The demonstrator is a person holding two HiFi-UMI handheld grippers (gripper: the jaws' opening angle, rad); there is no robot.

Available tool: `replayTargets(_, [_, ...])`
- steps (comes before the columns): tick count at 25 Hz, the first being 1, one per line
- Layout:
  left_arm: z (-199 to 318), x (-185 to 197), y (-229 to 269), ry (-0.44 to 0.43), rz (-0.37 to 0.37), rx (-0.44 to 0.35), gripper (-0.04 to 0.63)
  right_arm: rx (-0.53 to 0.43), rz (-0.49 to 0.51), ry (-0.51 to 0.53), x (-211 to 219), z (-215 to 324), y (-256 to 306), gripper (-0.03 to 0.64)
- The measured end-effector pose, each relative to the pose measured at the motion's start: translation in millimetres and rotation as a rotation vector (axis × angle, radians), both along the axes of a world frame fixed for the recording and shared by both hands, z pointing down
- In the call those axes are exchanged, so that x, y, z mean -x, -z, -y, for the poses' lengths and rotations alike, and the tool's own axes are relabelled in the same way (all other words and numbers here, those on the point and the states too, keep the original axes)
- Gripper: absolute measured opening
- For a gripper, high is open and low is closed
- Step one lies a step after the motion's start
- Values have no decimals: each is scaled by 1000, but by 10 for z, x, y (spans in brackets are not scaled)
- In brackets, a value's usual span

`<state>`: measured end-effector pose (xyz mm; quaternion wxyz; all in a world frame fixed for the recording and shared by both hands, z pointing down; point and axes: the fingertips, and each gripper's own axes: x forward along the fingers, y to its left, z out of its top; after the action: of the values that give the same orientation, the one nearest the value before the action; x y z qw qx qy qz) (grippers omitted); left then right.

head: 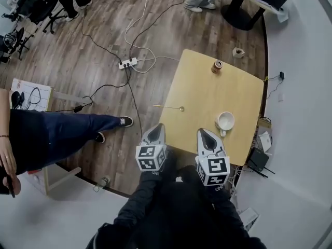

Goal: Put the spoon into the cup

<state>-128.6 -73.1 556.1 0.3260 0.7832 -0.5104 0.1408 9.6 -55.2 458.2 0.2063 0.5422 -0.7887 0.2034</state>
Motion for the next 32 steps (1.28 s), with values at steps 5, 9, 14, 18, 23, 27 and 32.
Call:
replayTargets(5, [309, 99, -391, 34, 8, 52, 35, 49, -17, 12, 10, 298, -248, 21])
replayTargets(9, [475, 148, -712, 59, 12, 110, 35, 88, -11, 33, 36, 481, -484, 21])
replayTargets(14, [673, 261, -1065, 122, 23, 160, 35, 145, -5, 69, 74, 731, -908, 21])
replayTargets(18, [784, 341, -1361, 169, 31, 199, 35, 177, 9, 88, 95, 913, -1207, 21])
replayTargets(23, [892, 398, -1713, 189, 18, 256, 35, 207, 21, 92, 160, 1080, -1481, 21])
replayTargets(27, [951, 426, -1904, 206, 5, 278, 35, 230, 28, 94, 202, 1155, -1643, 21])
replayTargets(32, [1085, 440, -1967, 212, -27, 261, 35, 241, 26, 110, 279, 1240, -1740, 21])
